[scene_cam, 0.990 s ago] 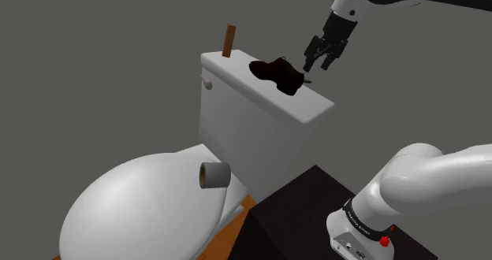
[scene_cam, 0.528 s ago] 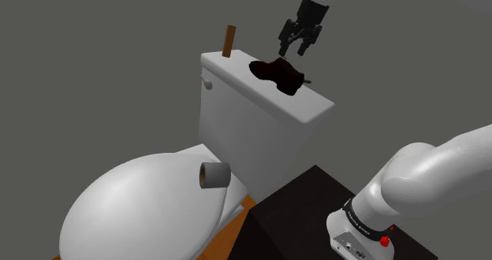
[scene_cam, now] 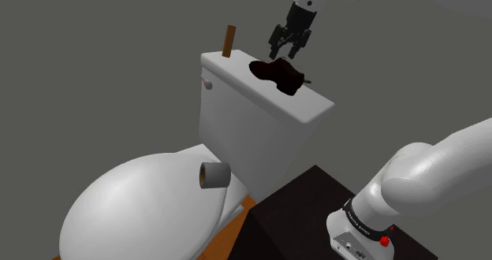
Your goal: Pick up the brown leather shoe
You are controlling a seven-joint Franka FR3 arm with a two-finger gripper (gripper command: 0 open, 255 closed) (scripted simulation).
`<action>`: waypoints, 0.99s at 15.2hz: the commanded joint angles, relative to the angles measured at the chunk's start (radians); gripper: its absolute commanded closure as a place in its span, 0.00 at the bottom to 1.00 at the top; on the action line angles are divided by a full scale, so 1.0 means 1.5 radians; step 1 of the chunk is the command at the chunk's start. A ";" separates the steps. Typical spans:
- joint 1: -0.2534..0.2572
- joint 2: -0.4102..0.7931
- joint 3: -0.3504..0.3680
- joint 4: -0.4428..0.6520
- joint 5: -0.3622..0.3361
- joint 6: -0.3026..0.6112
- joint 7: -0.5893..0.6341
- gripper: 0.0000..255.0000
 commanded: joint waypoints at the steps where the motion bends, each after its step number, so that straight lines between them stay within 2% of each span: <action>1: 0.000 0.000 0.000 -0.024 0.000 0.024 -0.001 0.00; 3: 0.000 -0.001 0.000 -0.024 0.000 0.024 -0.001 0.00; 4: 0.000 -0.001 0.000 -0.025 0.000 0.024 0.000 1.00; 13: 0.000 0.000 0.000 -0.024 0.000 0.024 -0.001 1.00; 15: 0.000 0.000 0.000 -0.006 0.000 0.006 -0.001 1.00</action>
